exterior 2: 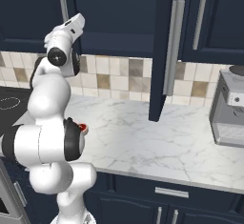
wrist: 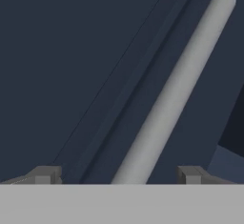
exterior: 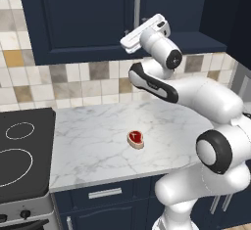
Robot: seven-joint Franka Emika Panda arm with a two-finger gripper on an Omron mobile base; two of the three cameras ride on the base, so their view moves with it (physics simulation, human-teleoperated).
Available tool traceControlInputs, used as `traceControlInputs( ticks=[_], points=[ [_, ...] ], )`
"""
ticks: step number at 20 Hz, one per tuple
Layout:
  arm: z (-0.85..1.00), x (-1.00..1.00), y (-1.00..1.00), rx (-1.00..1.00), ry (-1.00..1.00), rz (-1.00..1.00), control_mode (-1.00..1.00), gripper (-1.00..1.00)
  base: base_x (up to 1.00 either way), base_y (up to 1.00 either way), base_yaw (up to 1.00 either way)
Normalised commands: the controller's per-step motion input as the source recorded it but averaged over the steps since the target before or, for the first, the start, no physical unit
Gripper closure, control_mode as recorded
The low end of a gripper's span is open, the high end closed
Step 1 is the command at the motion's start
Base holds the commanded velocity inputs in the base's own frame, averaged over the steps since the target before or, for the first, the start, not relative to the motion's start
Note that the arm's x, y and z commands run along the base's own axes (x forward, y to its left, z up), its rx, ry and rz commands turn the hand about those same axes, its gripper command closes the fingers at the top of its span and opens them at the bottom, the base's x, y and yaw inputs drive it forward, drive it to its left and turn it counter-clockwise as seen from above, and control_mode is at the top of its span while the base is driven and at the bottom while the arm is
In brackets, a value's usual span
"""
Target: Retrieve the tupperware from the cabinet, then place the raw meat into the tupperware to avoid contamination.
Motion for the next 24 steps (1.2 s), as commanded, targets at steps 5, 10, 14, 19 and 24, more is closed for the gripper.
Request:
traceControlInputs(
  ticks=[5,10,14,19,24],
  points=[
    [-0.02,0.32,0.03,0.0,0.0,0.0,-1.0,-1.0,0.0,0.0,0.0],
    [-0.02,0.28,0.04,0.0,0.0,0.0,-1.0,1.0,0.0,0.0,0.0],
    [-0.02,0.24,0.06,0.0,0.01,0.0,-1.0,1.0,0.0,0.0,0.0],
    [0.0,0.19,0.11,0.0,0.03,-0.01,-1.0,1.0,0.0,0.0,0.0],
    [0.0,-0.06,0.34,-0.01,0.09,-0.05,-1.0,1.0,0.0,0.0,0.0]
  ],
)
